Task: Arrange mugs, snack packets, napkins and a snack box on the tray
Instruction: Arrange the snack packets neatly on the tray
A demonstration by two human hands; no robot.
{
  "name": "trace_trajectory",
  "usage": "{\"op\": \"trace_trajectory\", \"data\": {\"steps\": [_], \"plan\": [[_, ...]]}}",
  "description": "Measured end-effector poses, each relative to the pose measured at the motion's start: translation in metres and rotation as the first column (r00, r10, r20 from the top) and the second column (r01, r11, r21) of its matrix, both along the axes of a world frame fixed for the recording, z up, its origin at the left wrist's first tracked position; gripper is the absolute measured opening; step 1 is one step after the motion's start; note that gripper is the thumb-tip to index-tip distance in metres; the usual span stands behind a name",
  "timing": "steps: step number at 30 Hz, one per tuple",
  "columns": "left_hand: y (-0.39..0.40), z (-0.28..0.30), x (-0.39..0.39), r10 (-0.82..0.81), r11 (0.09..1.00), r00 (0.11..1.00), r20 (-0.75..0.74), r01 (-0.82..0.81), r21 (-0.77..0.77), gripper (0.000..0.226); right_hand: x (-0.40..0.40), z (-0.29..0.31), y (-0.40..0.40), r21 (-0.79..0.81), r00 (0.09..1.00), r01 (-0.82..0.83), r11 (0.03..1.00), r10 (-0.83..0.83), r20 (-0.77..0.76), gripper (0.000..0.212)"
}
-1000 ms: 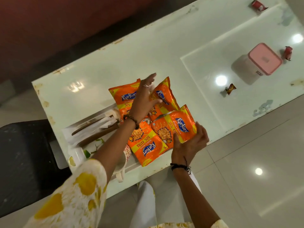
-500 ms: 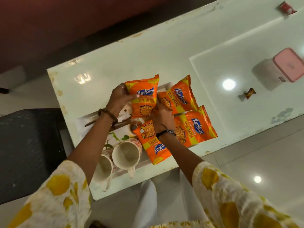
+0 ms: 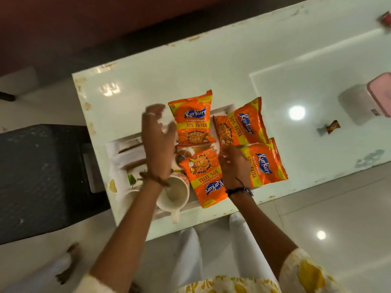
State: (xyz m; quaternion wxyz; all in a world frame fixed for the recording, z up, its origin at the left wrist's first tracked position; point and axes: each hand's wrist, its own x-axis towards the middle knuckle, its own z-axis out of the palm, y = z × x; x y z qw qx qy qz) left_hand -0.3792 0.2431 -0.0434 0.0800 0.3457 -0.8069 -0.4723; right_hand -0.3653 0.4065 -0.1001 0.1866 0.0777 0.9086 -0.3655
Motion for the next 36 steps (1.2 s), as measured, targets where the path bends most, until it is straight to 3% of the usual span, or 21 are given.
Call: {"op": "trace_trajectory", "data": {"steps": [3, 7, 9, 13, 15, 19, 25, 28, 30, 33, 35, 36], "plan": [[0.054, 0.015, 0.044, -0.095, 0.989, 0.995, -0.012, 0.096, 0.116, 0.030, 0.021, 0.004, 0.018, 0.015, 0.996, -0.013, 1.000, 0.011, 0.089, 0.021], [0.114, -0.009, 0.093, -0.372, 0.923, 0.905, 0.206, 0.337, 0.186, 0.045, 0.037, 0.000, 0.022, 0.102, 0.982, -0.116, 0.988, 0.099, 0.158, 0.026], [0.118, -0.034, 0.106, -0.464, 0.880, 0.823, 0.329, 0.471, 0.065, 0.059, 0.038, -0.003, 0.018, 0.153, 0.975, -0.176, 0.972, 0.152, 0.160, 0.032], [0.102, -0.062, 0.114, -0.559, 0.660, 0.562, 0.610, 0.746, -0.083, 0.093, 0.033, -0.008, 0.012, 0.241, 0.959, -0.274, 0.931, 0.244, 0.146, 0.040], [0.098, -0.065, 0.116, -0.541, 0.593, 0.544, 0.642, 0.787, -0.167, 0.099, 0.032, -0.008, 0.013, 0.225, 0.950, -0.303, 0.926, 0.277, 0.142, 0.043], [0.098, -0.067, 0.126, -0.549, 0.467, 0.501, 0.669, 0.848, -0.251, 0.091, 0.036, -0.006, 0.021, 0.126, 0.931, -0.354, 0.927, 0.335, 0.147, 0.047], [0.105, -0.062, 0.143, -0.633, 0.529, 0.539, 0.555, 0.825, -0.198, 0.086, 0.043, -0.006, 0.039, 0.104, 0.890, -0.435, 0.895, 0.408, 0.204, 0.045], [0.102, -0.059, 0.149, -0.671, 0.619, 0.570, 0.474, 0.783, -0.066, 0.079, 0.047, -0.001, 0.042, 0.130, 0.897, -0.418, 0.899, 0.386, 0.214, 0.048], [0.096, -0.048, 0.151, -0.695, 0.675, 0.624, 0.357, 0.737, 0.025, 0.066, 0.047, 0.002, 0.045, 0.135, 0.933, -0.351, 0.927, 0.335, 0.130, 0.045], [0.082, -0.016, 0.154, -0.516, 0.834, 0.856, 0.037, 0.512, -0.203, 0.033, 0.051, 0.007, 0.052, 0.041, 0.999, 0.033, 0.999, -0.033, -0.002, 0.029], [0.060, -0.002, 0.157, -0.170, 0.954, 0.974, -0.148, 0.125, -0.272, 0.026, 0.058, 0.010, 0.056, -0.013, 0.922, 0.387, 0.922, -0.387, -0.024, 0.021], [0.044, 0.000, 0.156, 0.045, 0.965, 0.979, -0.200, -0.095, -0.245, 0.028, 0.062, 0.010, 0.056, -0.021, 0.853, 0.522, 0.853, -0.522, -0.011, 0.021]]}}
